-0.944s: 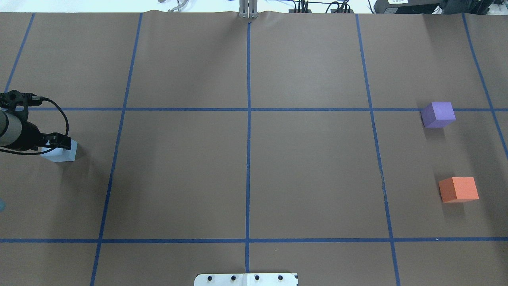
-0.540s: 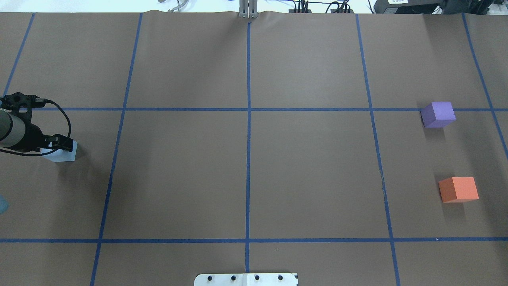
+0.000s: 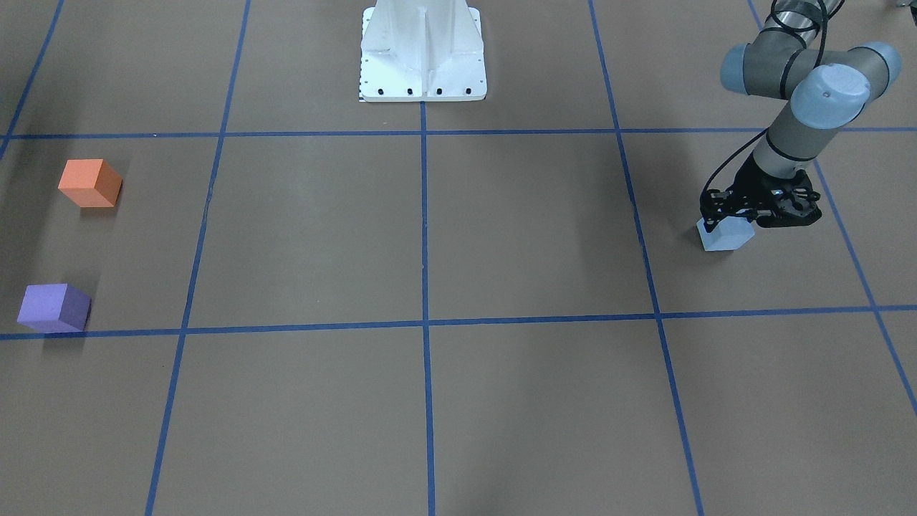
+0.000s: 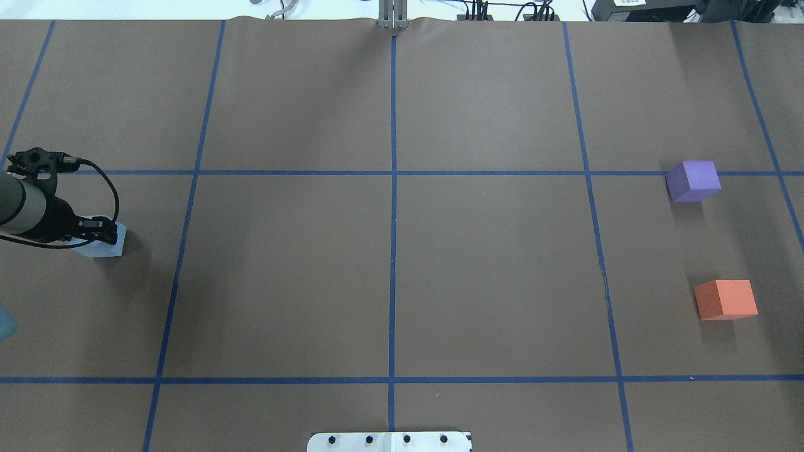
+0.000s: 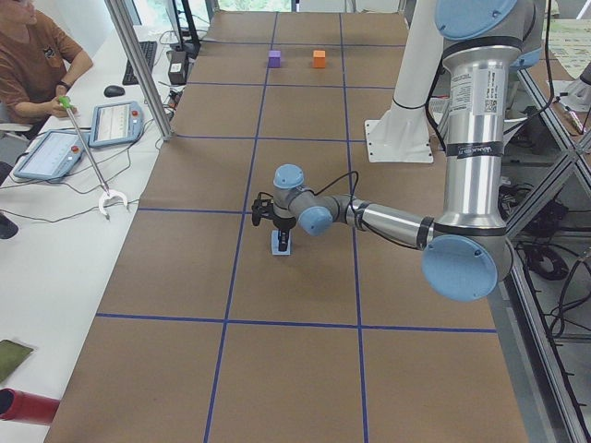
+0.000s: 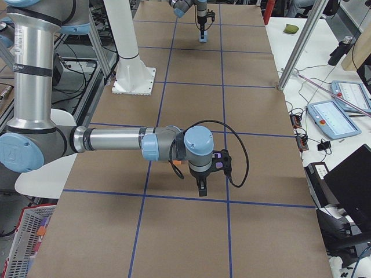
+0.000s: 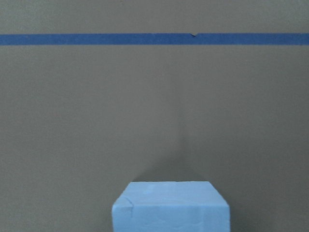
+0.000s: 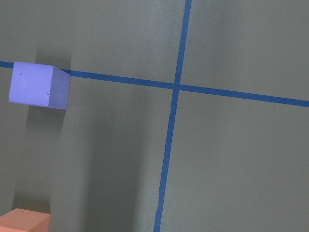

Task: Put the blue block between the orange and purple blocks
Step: 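Lower the left gripper onto the light blue cube and close it, then carry the light blue cube with the left gripper toward the table center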

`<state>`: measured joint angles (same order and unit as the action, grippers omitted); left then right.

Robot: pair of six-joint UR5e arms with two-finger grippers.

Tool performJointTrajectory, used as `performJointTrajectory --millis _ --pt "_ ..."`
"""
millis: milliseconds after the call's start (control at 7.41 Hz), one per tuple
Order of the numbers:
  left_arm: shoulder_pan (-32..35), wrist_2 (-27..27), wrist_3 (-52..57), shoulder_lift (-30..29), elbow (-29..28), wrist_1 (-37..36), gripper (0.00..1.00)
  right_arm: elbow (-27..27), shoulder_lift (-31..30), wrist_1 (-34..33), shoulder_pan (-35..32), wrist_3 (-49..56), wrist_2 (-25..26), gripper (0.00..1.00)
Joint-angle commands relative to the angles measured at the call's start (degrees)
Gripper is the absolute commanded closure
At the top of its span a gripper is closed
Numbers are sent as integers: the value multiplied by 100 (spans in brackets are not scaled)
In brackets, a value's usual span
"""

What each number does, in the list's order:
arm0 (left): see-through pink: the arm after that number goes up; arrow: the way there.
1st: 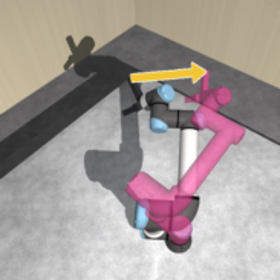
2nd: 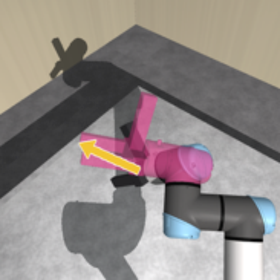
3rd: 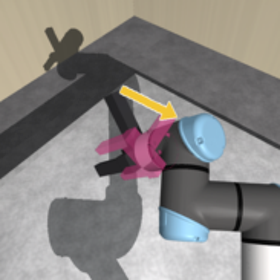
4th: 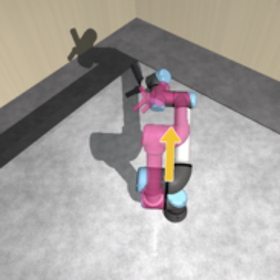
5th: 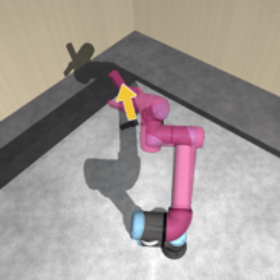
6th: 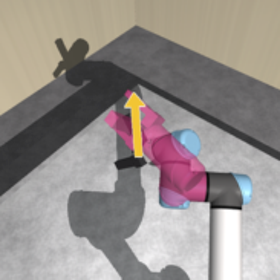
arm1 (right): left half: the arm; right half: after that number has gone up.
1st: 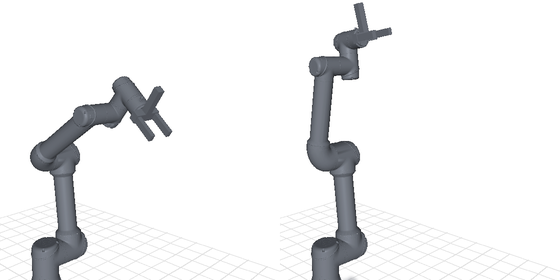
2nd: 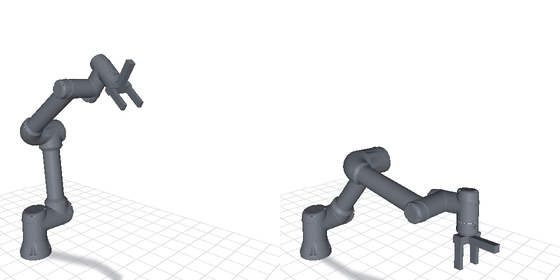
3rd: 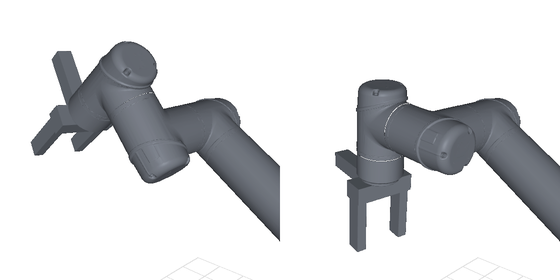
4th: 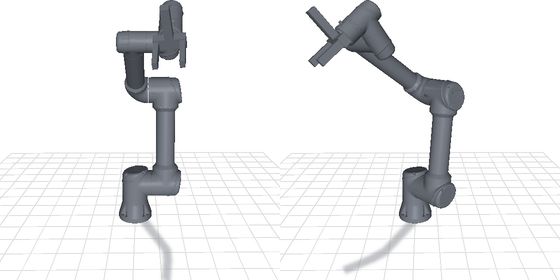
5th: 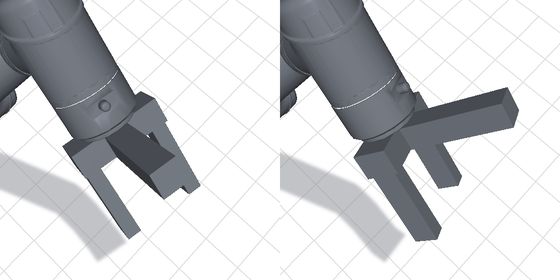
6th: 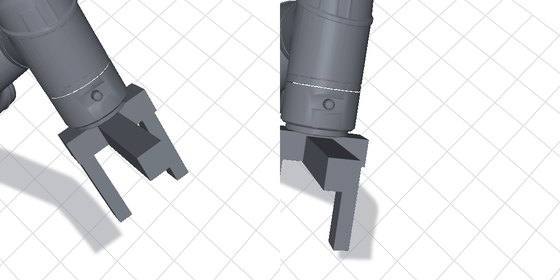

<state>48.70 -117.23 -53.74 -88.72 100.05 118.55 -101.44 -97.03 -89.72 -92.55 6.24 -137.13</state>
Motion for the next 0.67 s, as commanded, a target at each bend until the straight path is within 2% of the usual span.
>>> performJointTrajectory --millis 0,270,540 --pt "140 -213 -30 -292 434 -504 100 -60 9 -37 17 -18 -16 0" --pt "96 -213 -458 -1510 585 -1847 100 -51 9 -37 35 0 -7 0" --pt "-629 -169 -1519 -2907 341 -2404 100 -121 18 -2 35 -105 -24 0"
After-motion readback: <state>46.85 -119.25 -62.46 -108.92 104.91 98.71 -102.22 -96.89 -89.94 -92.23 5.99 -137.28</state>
